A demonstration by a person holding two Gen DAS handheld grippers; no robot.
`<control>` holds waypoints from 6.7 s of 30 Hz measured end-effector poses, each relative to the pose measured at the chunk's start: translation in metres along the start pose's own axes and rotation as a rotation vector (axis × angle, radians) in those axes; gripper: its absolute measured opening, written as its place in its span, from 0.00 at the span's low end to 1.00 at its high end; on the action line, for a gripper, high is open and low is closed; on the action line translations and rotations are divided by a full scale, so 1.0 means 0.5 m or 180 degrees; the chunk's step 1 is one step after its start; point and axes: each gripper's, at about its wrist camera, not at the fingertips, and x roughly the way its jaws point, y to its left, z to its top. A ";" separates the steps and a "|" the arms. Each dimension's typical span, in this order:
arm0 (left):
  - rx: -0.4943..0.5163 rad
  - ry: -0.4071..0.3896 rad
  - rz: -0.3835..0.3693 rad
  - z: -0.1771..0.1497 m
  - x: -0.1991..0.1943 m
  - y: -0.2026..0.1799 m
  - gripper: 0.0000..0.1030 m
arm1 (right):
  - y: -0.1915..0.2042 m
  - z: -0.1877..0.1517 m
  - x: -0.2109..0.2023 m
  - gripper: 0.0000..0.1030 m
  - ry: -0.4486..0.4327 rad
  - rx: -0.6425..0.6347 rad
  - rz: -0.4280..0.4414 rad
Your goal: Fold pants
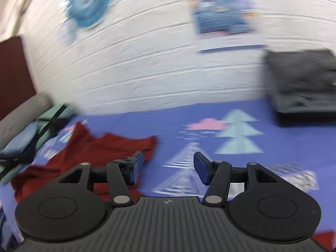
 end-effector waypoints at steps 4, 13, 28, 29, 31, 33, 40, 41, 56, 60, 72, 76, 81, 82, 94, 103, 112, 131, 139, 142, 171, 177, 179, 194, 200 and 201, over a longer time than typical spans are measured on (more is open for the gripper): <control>0.0395 0.0183 -0.0211 -0.014 0.078 -0.049 1.00 | 0.076 0.020 0.107 0.87 0.0157 -0.0253 0.0357; 0.0425 0.0295 -0.0296 -0.015 0.172 -0.059 0.97 | 0.146 0.044 0.282 0.94 0.0434 -0.0502 0.0660; 0.0687 0.0300 -0.0453 -0.002 0.214 -0.077 1.00 | 0.105 0.105 0.296 0.15 0.0070 -0.0316 0.0288; 0.0673 0.0305 -0.0456 -0.001 0.213 -0.077 1.00 | 0.091 0.117 0.272 0.14 -0.0043 -0.0322 0.0198; 0.0640 0.0305 -0.0468 -0.001 0.211 -0.077 1.00 | 0.055 0.138 0.219 0.14 -0.0240 -0.0299 0.0000; 0.0619 0.0308 -0.0473 -0.001 0.208 -0.078 1.00 | 0.009 0.158 0.152 0.13 -0.0399 -0.0248 -0.0204; 0.0313 0.0310 -0.0743 0.011 0.207 -0.085 1.00 | -0.136 0.163 -0.036 0.13 -0.0627 -0.0010 -0.0848; 0.0276 0.0311 -0.0728 0.015 0.212 -0.088 1.00 | -0.149 0.157 -0.050 0.11 -0.0620 0.0039 -0.0879; -0.0139 -0.0303 0.0031 0.147 0.123 -0.008 0.00 | -0.184 0.108 -0.075 0.05 -0.0533 0.0113 -0.0907; -0.0722 -0.0430 0.0398 0.204 0.125 0.089 0.00 | -0.192 0.098 -0.061 0.05 -0.0435 0.0105 -0.0940; -0.1384 -0.0255 0.0789 0.209 0.213 0.223 0.00 | -0.232 0.186 -0.034 0.05 -0.0554 -0.0252 -0.1469; -0.1545 -0.0160 0.0866 0.194 0.252 0.245 0.00 | -0.260 0.218 0.038 0.05 -0.0465 -0.0356 -0.1664; -0.1780 -0.0059 0.0977 0.168 0.294 0.277 0.00 | -0.299 0.260 0.150 0.04 -0.0353 -0.0423 -0.1899; -0.1821 -0.0032 0.1005 0.164 0.304 0.281 0.00 | -0.310 0.268 0.171 0.04 -0.0325 -0.0403 -0.1936; -0.1973 0.0084 0.1333 0.151 0.382 0.302 0.00 | -0.356 0.334 0.397 0.04 -0.0197 -0.0413 -0.2297; -0.1741 0.0125 0.1179 0.149 0.363 0.279 0.73 | -0.339 0.306 0.399 0.87 -0.0243 -0.0571 -0.2272; -0.1539 -0.0063 0.0764 0.146 0.176 0.217 1.00 | -0.263 0.254 0.181 1.00 -0.0537 -0.0407 -0.1709; -0.1739 0.0503 0.0376 -0.073 0.102 0.207 1.00 | -0.316 0.075 0.304 0.96 0.0087 0.0816 -0.1489; -0.1728 0.0373 0.0531 -0.075 0.107 0.211 0.18 | -0.325 0.103 0.399 0.93 -0.0037 0.0786 -0.2078; -0.1670 0.0364 0.0540 -0.071 0.109 0.203 0.17 | -0.323 0.111 0.405 0.03 -0.0054 0.0710 -0.2051; -0.1699 -0.0009 0.0575 -0.102 -0.051 0.197 1.00 | -0.190 0.008 0.027 0.92 -0.0133 0.0401 -0.1305; -0.1701 0.0220 0.0438 -0.163 -0.056 0.186 1.00 | -0.154 -0.100 -0.145 0.92 -0.0073 0.0505 -0.1329; -0.1867 0.0265 0.0365 -0.181 -0.043 0.195 1.00 | -0.150 -0.135 -0.195 0.92 -0.0037 0.0535 -0.1475; -0.2100 0.0110 0.0400 -0.203 -0.012 0.202 0.00 | -0.201 -0.308 -0.360 0.36 0.0132 0.1191 -0.2063; -0.2319 -0.0130 0.0558 -0.197 -0.082 0.235 0.00 | -0.207 -0.275 -0.392 0.02 0.0164 0.1307 -0.1925; -0.2300 -0.0116 0.0590 -0.198 -0.089 0.233 0.00 | -0.204 -0.276 -0.393 0.02 0.0213 0.1301 -0.1923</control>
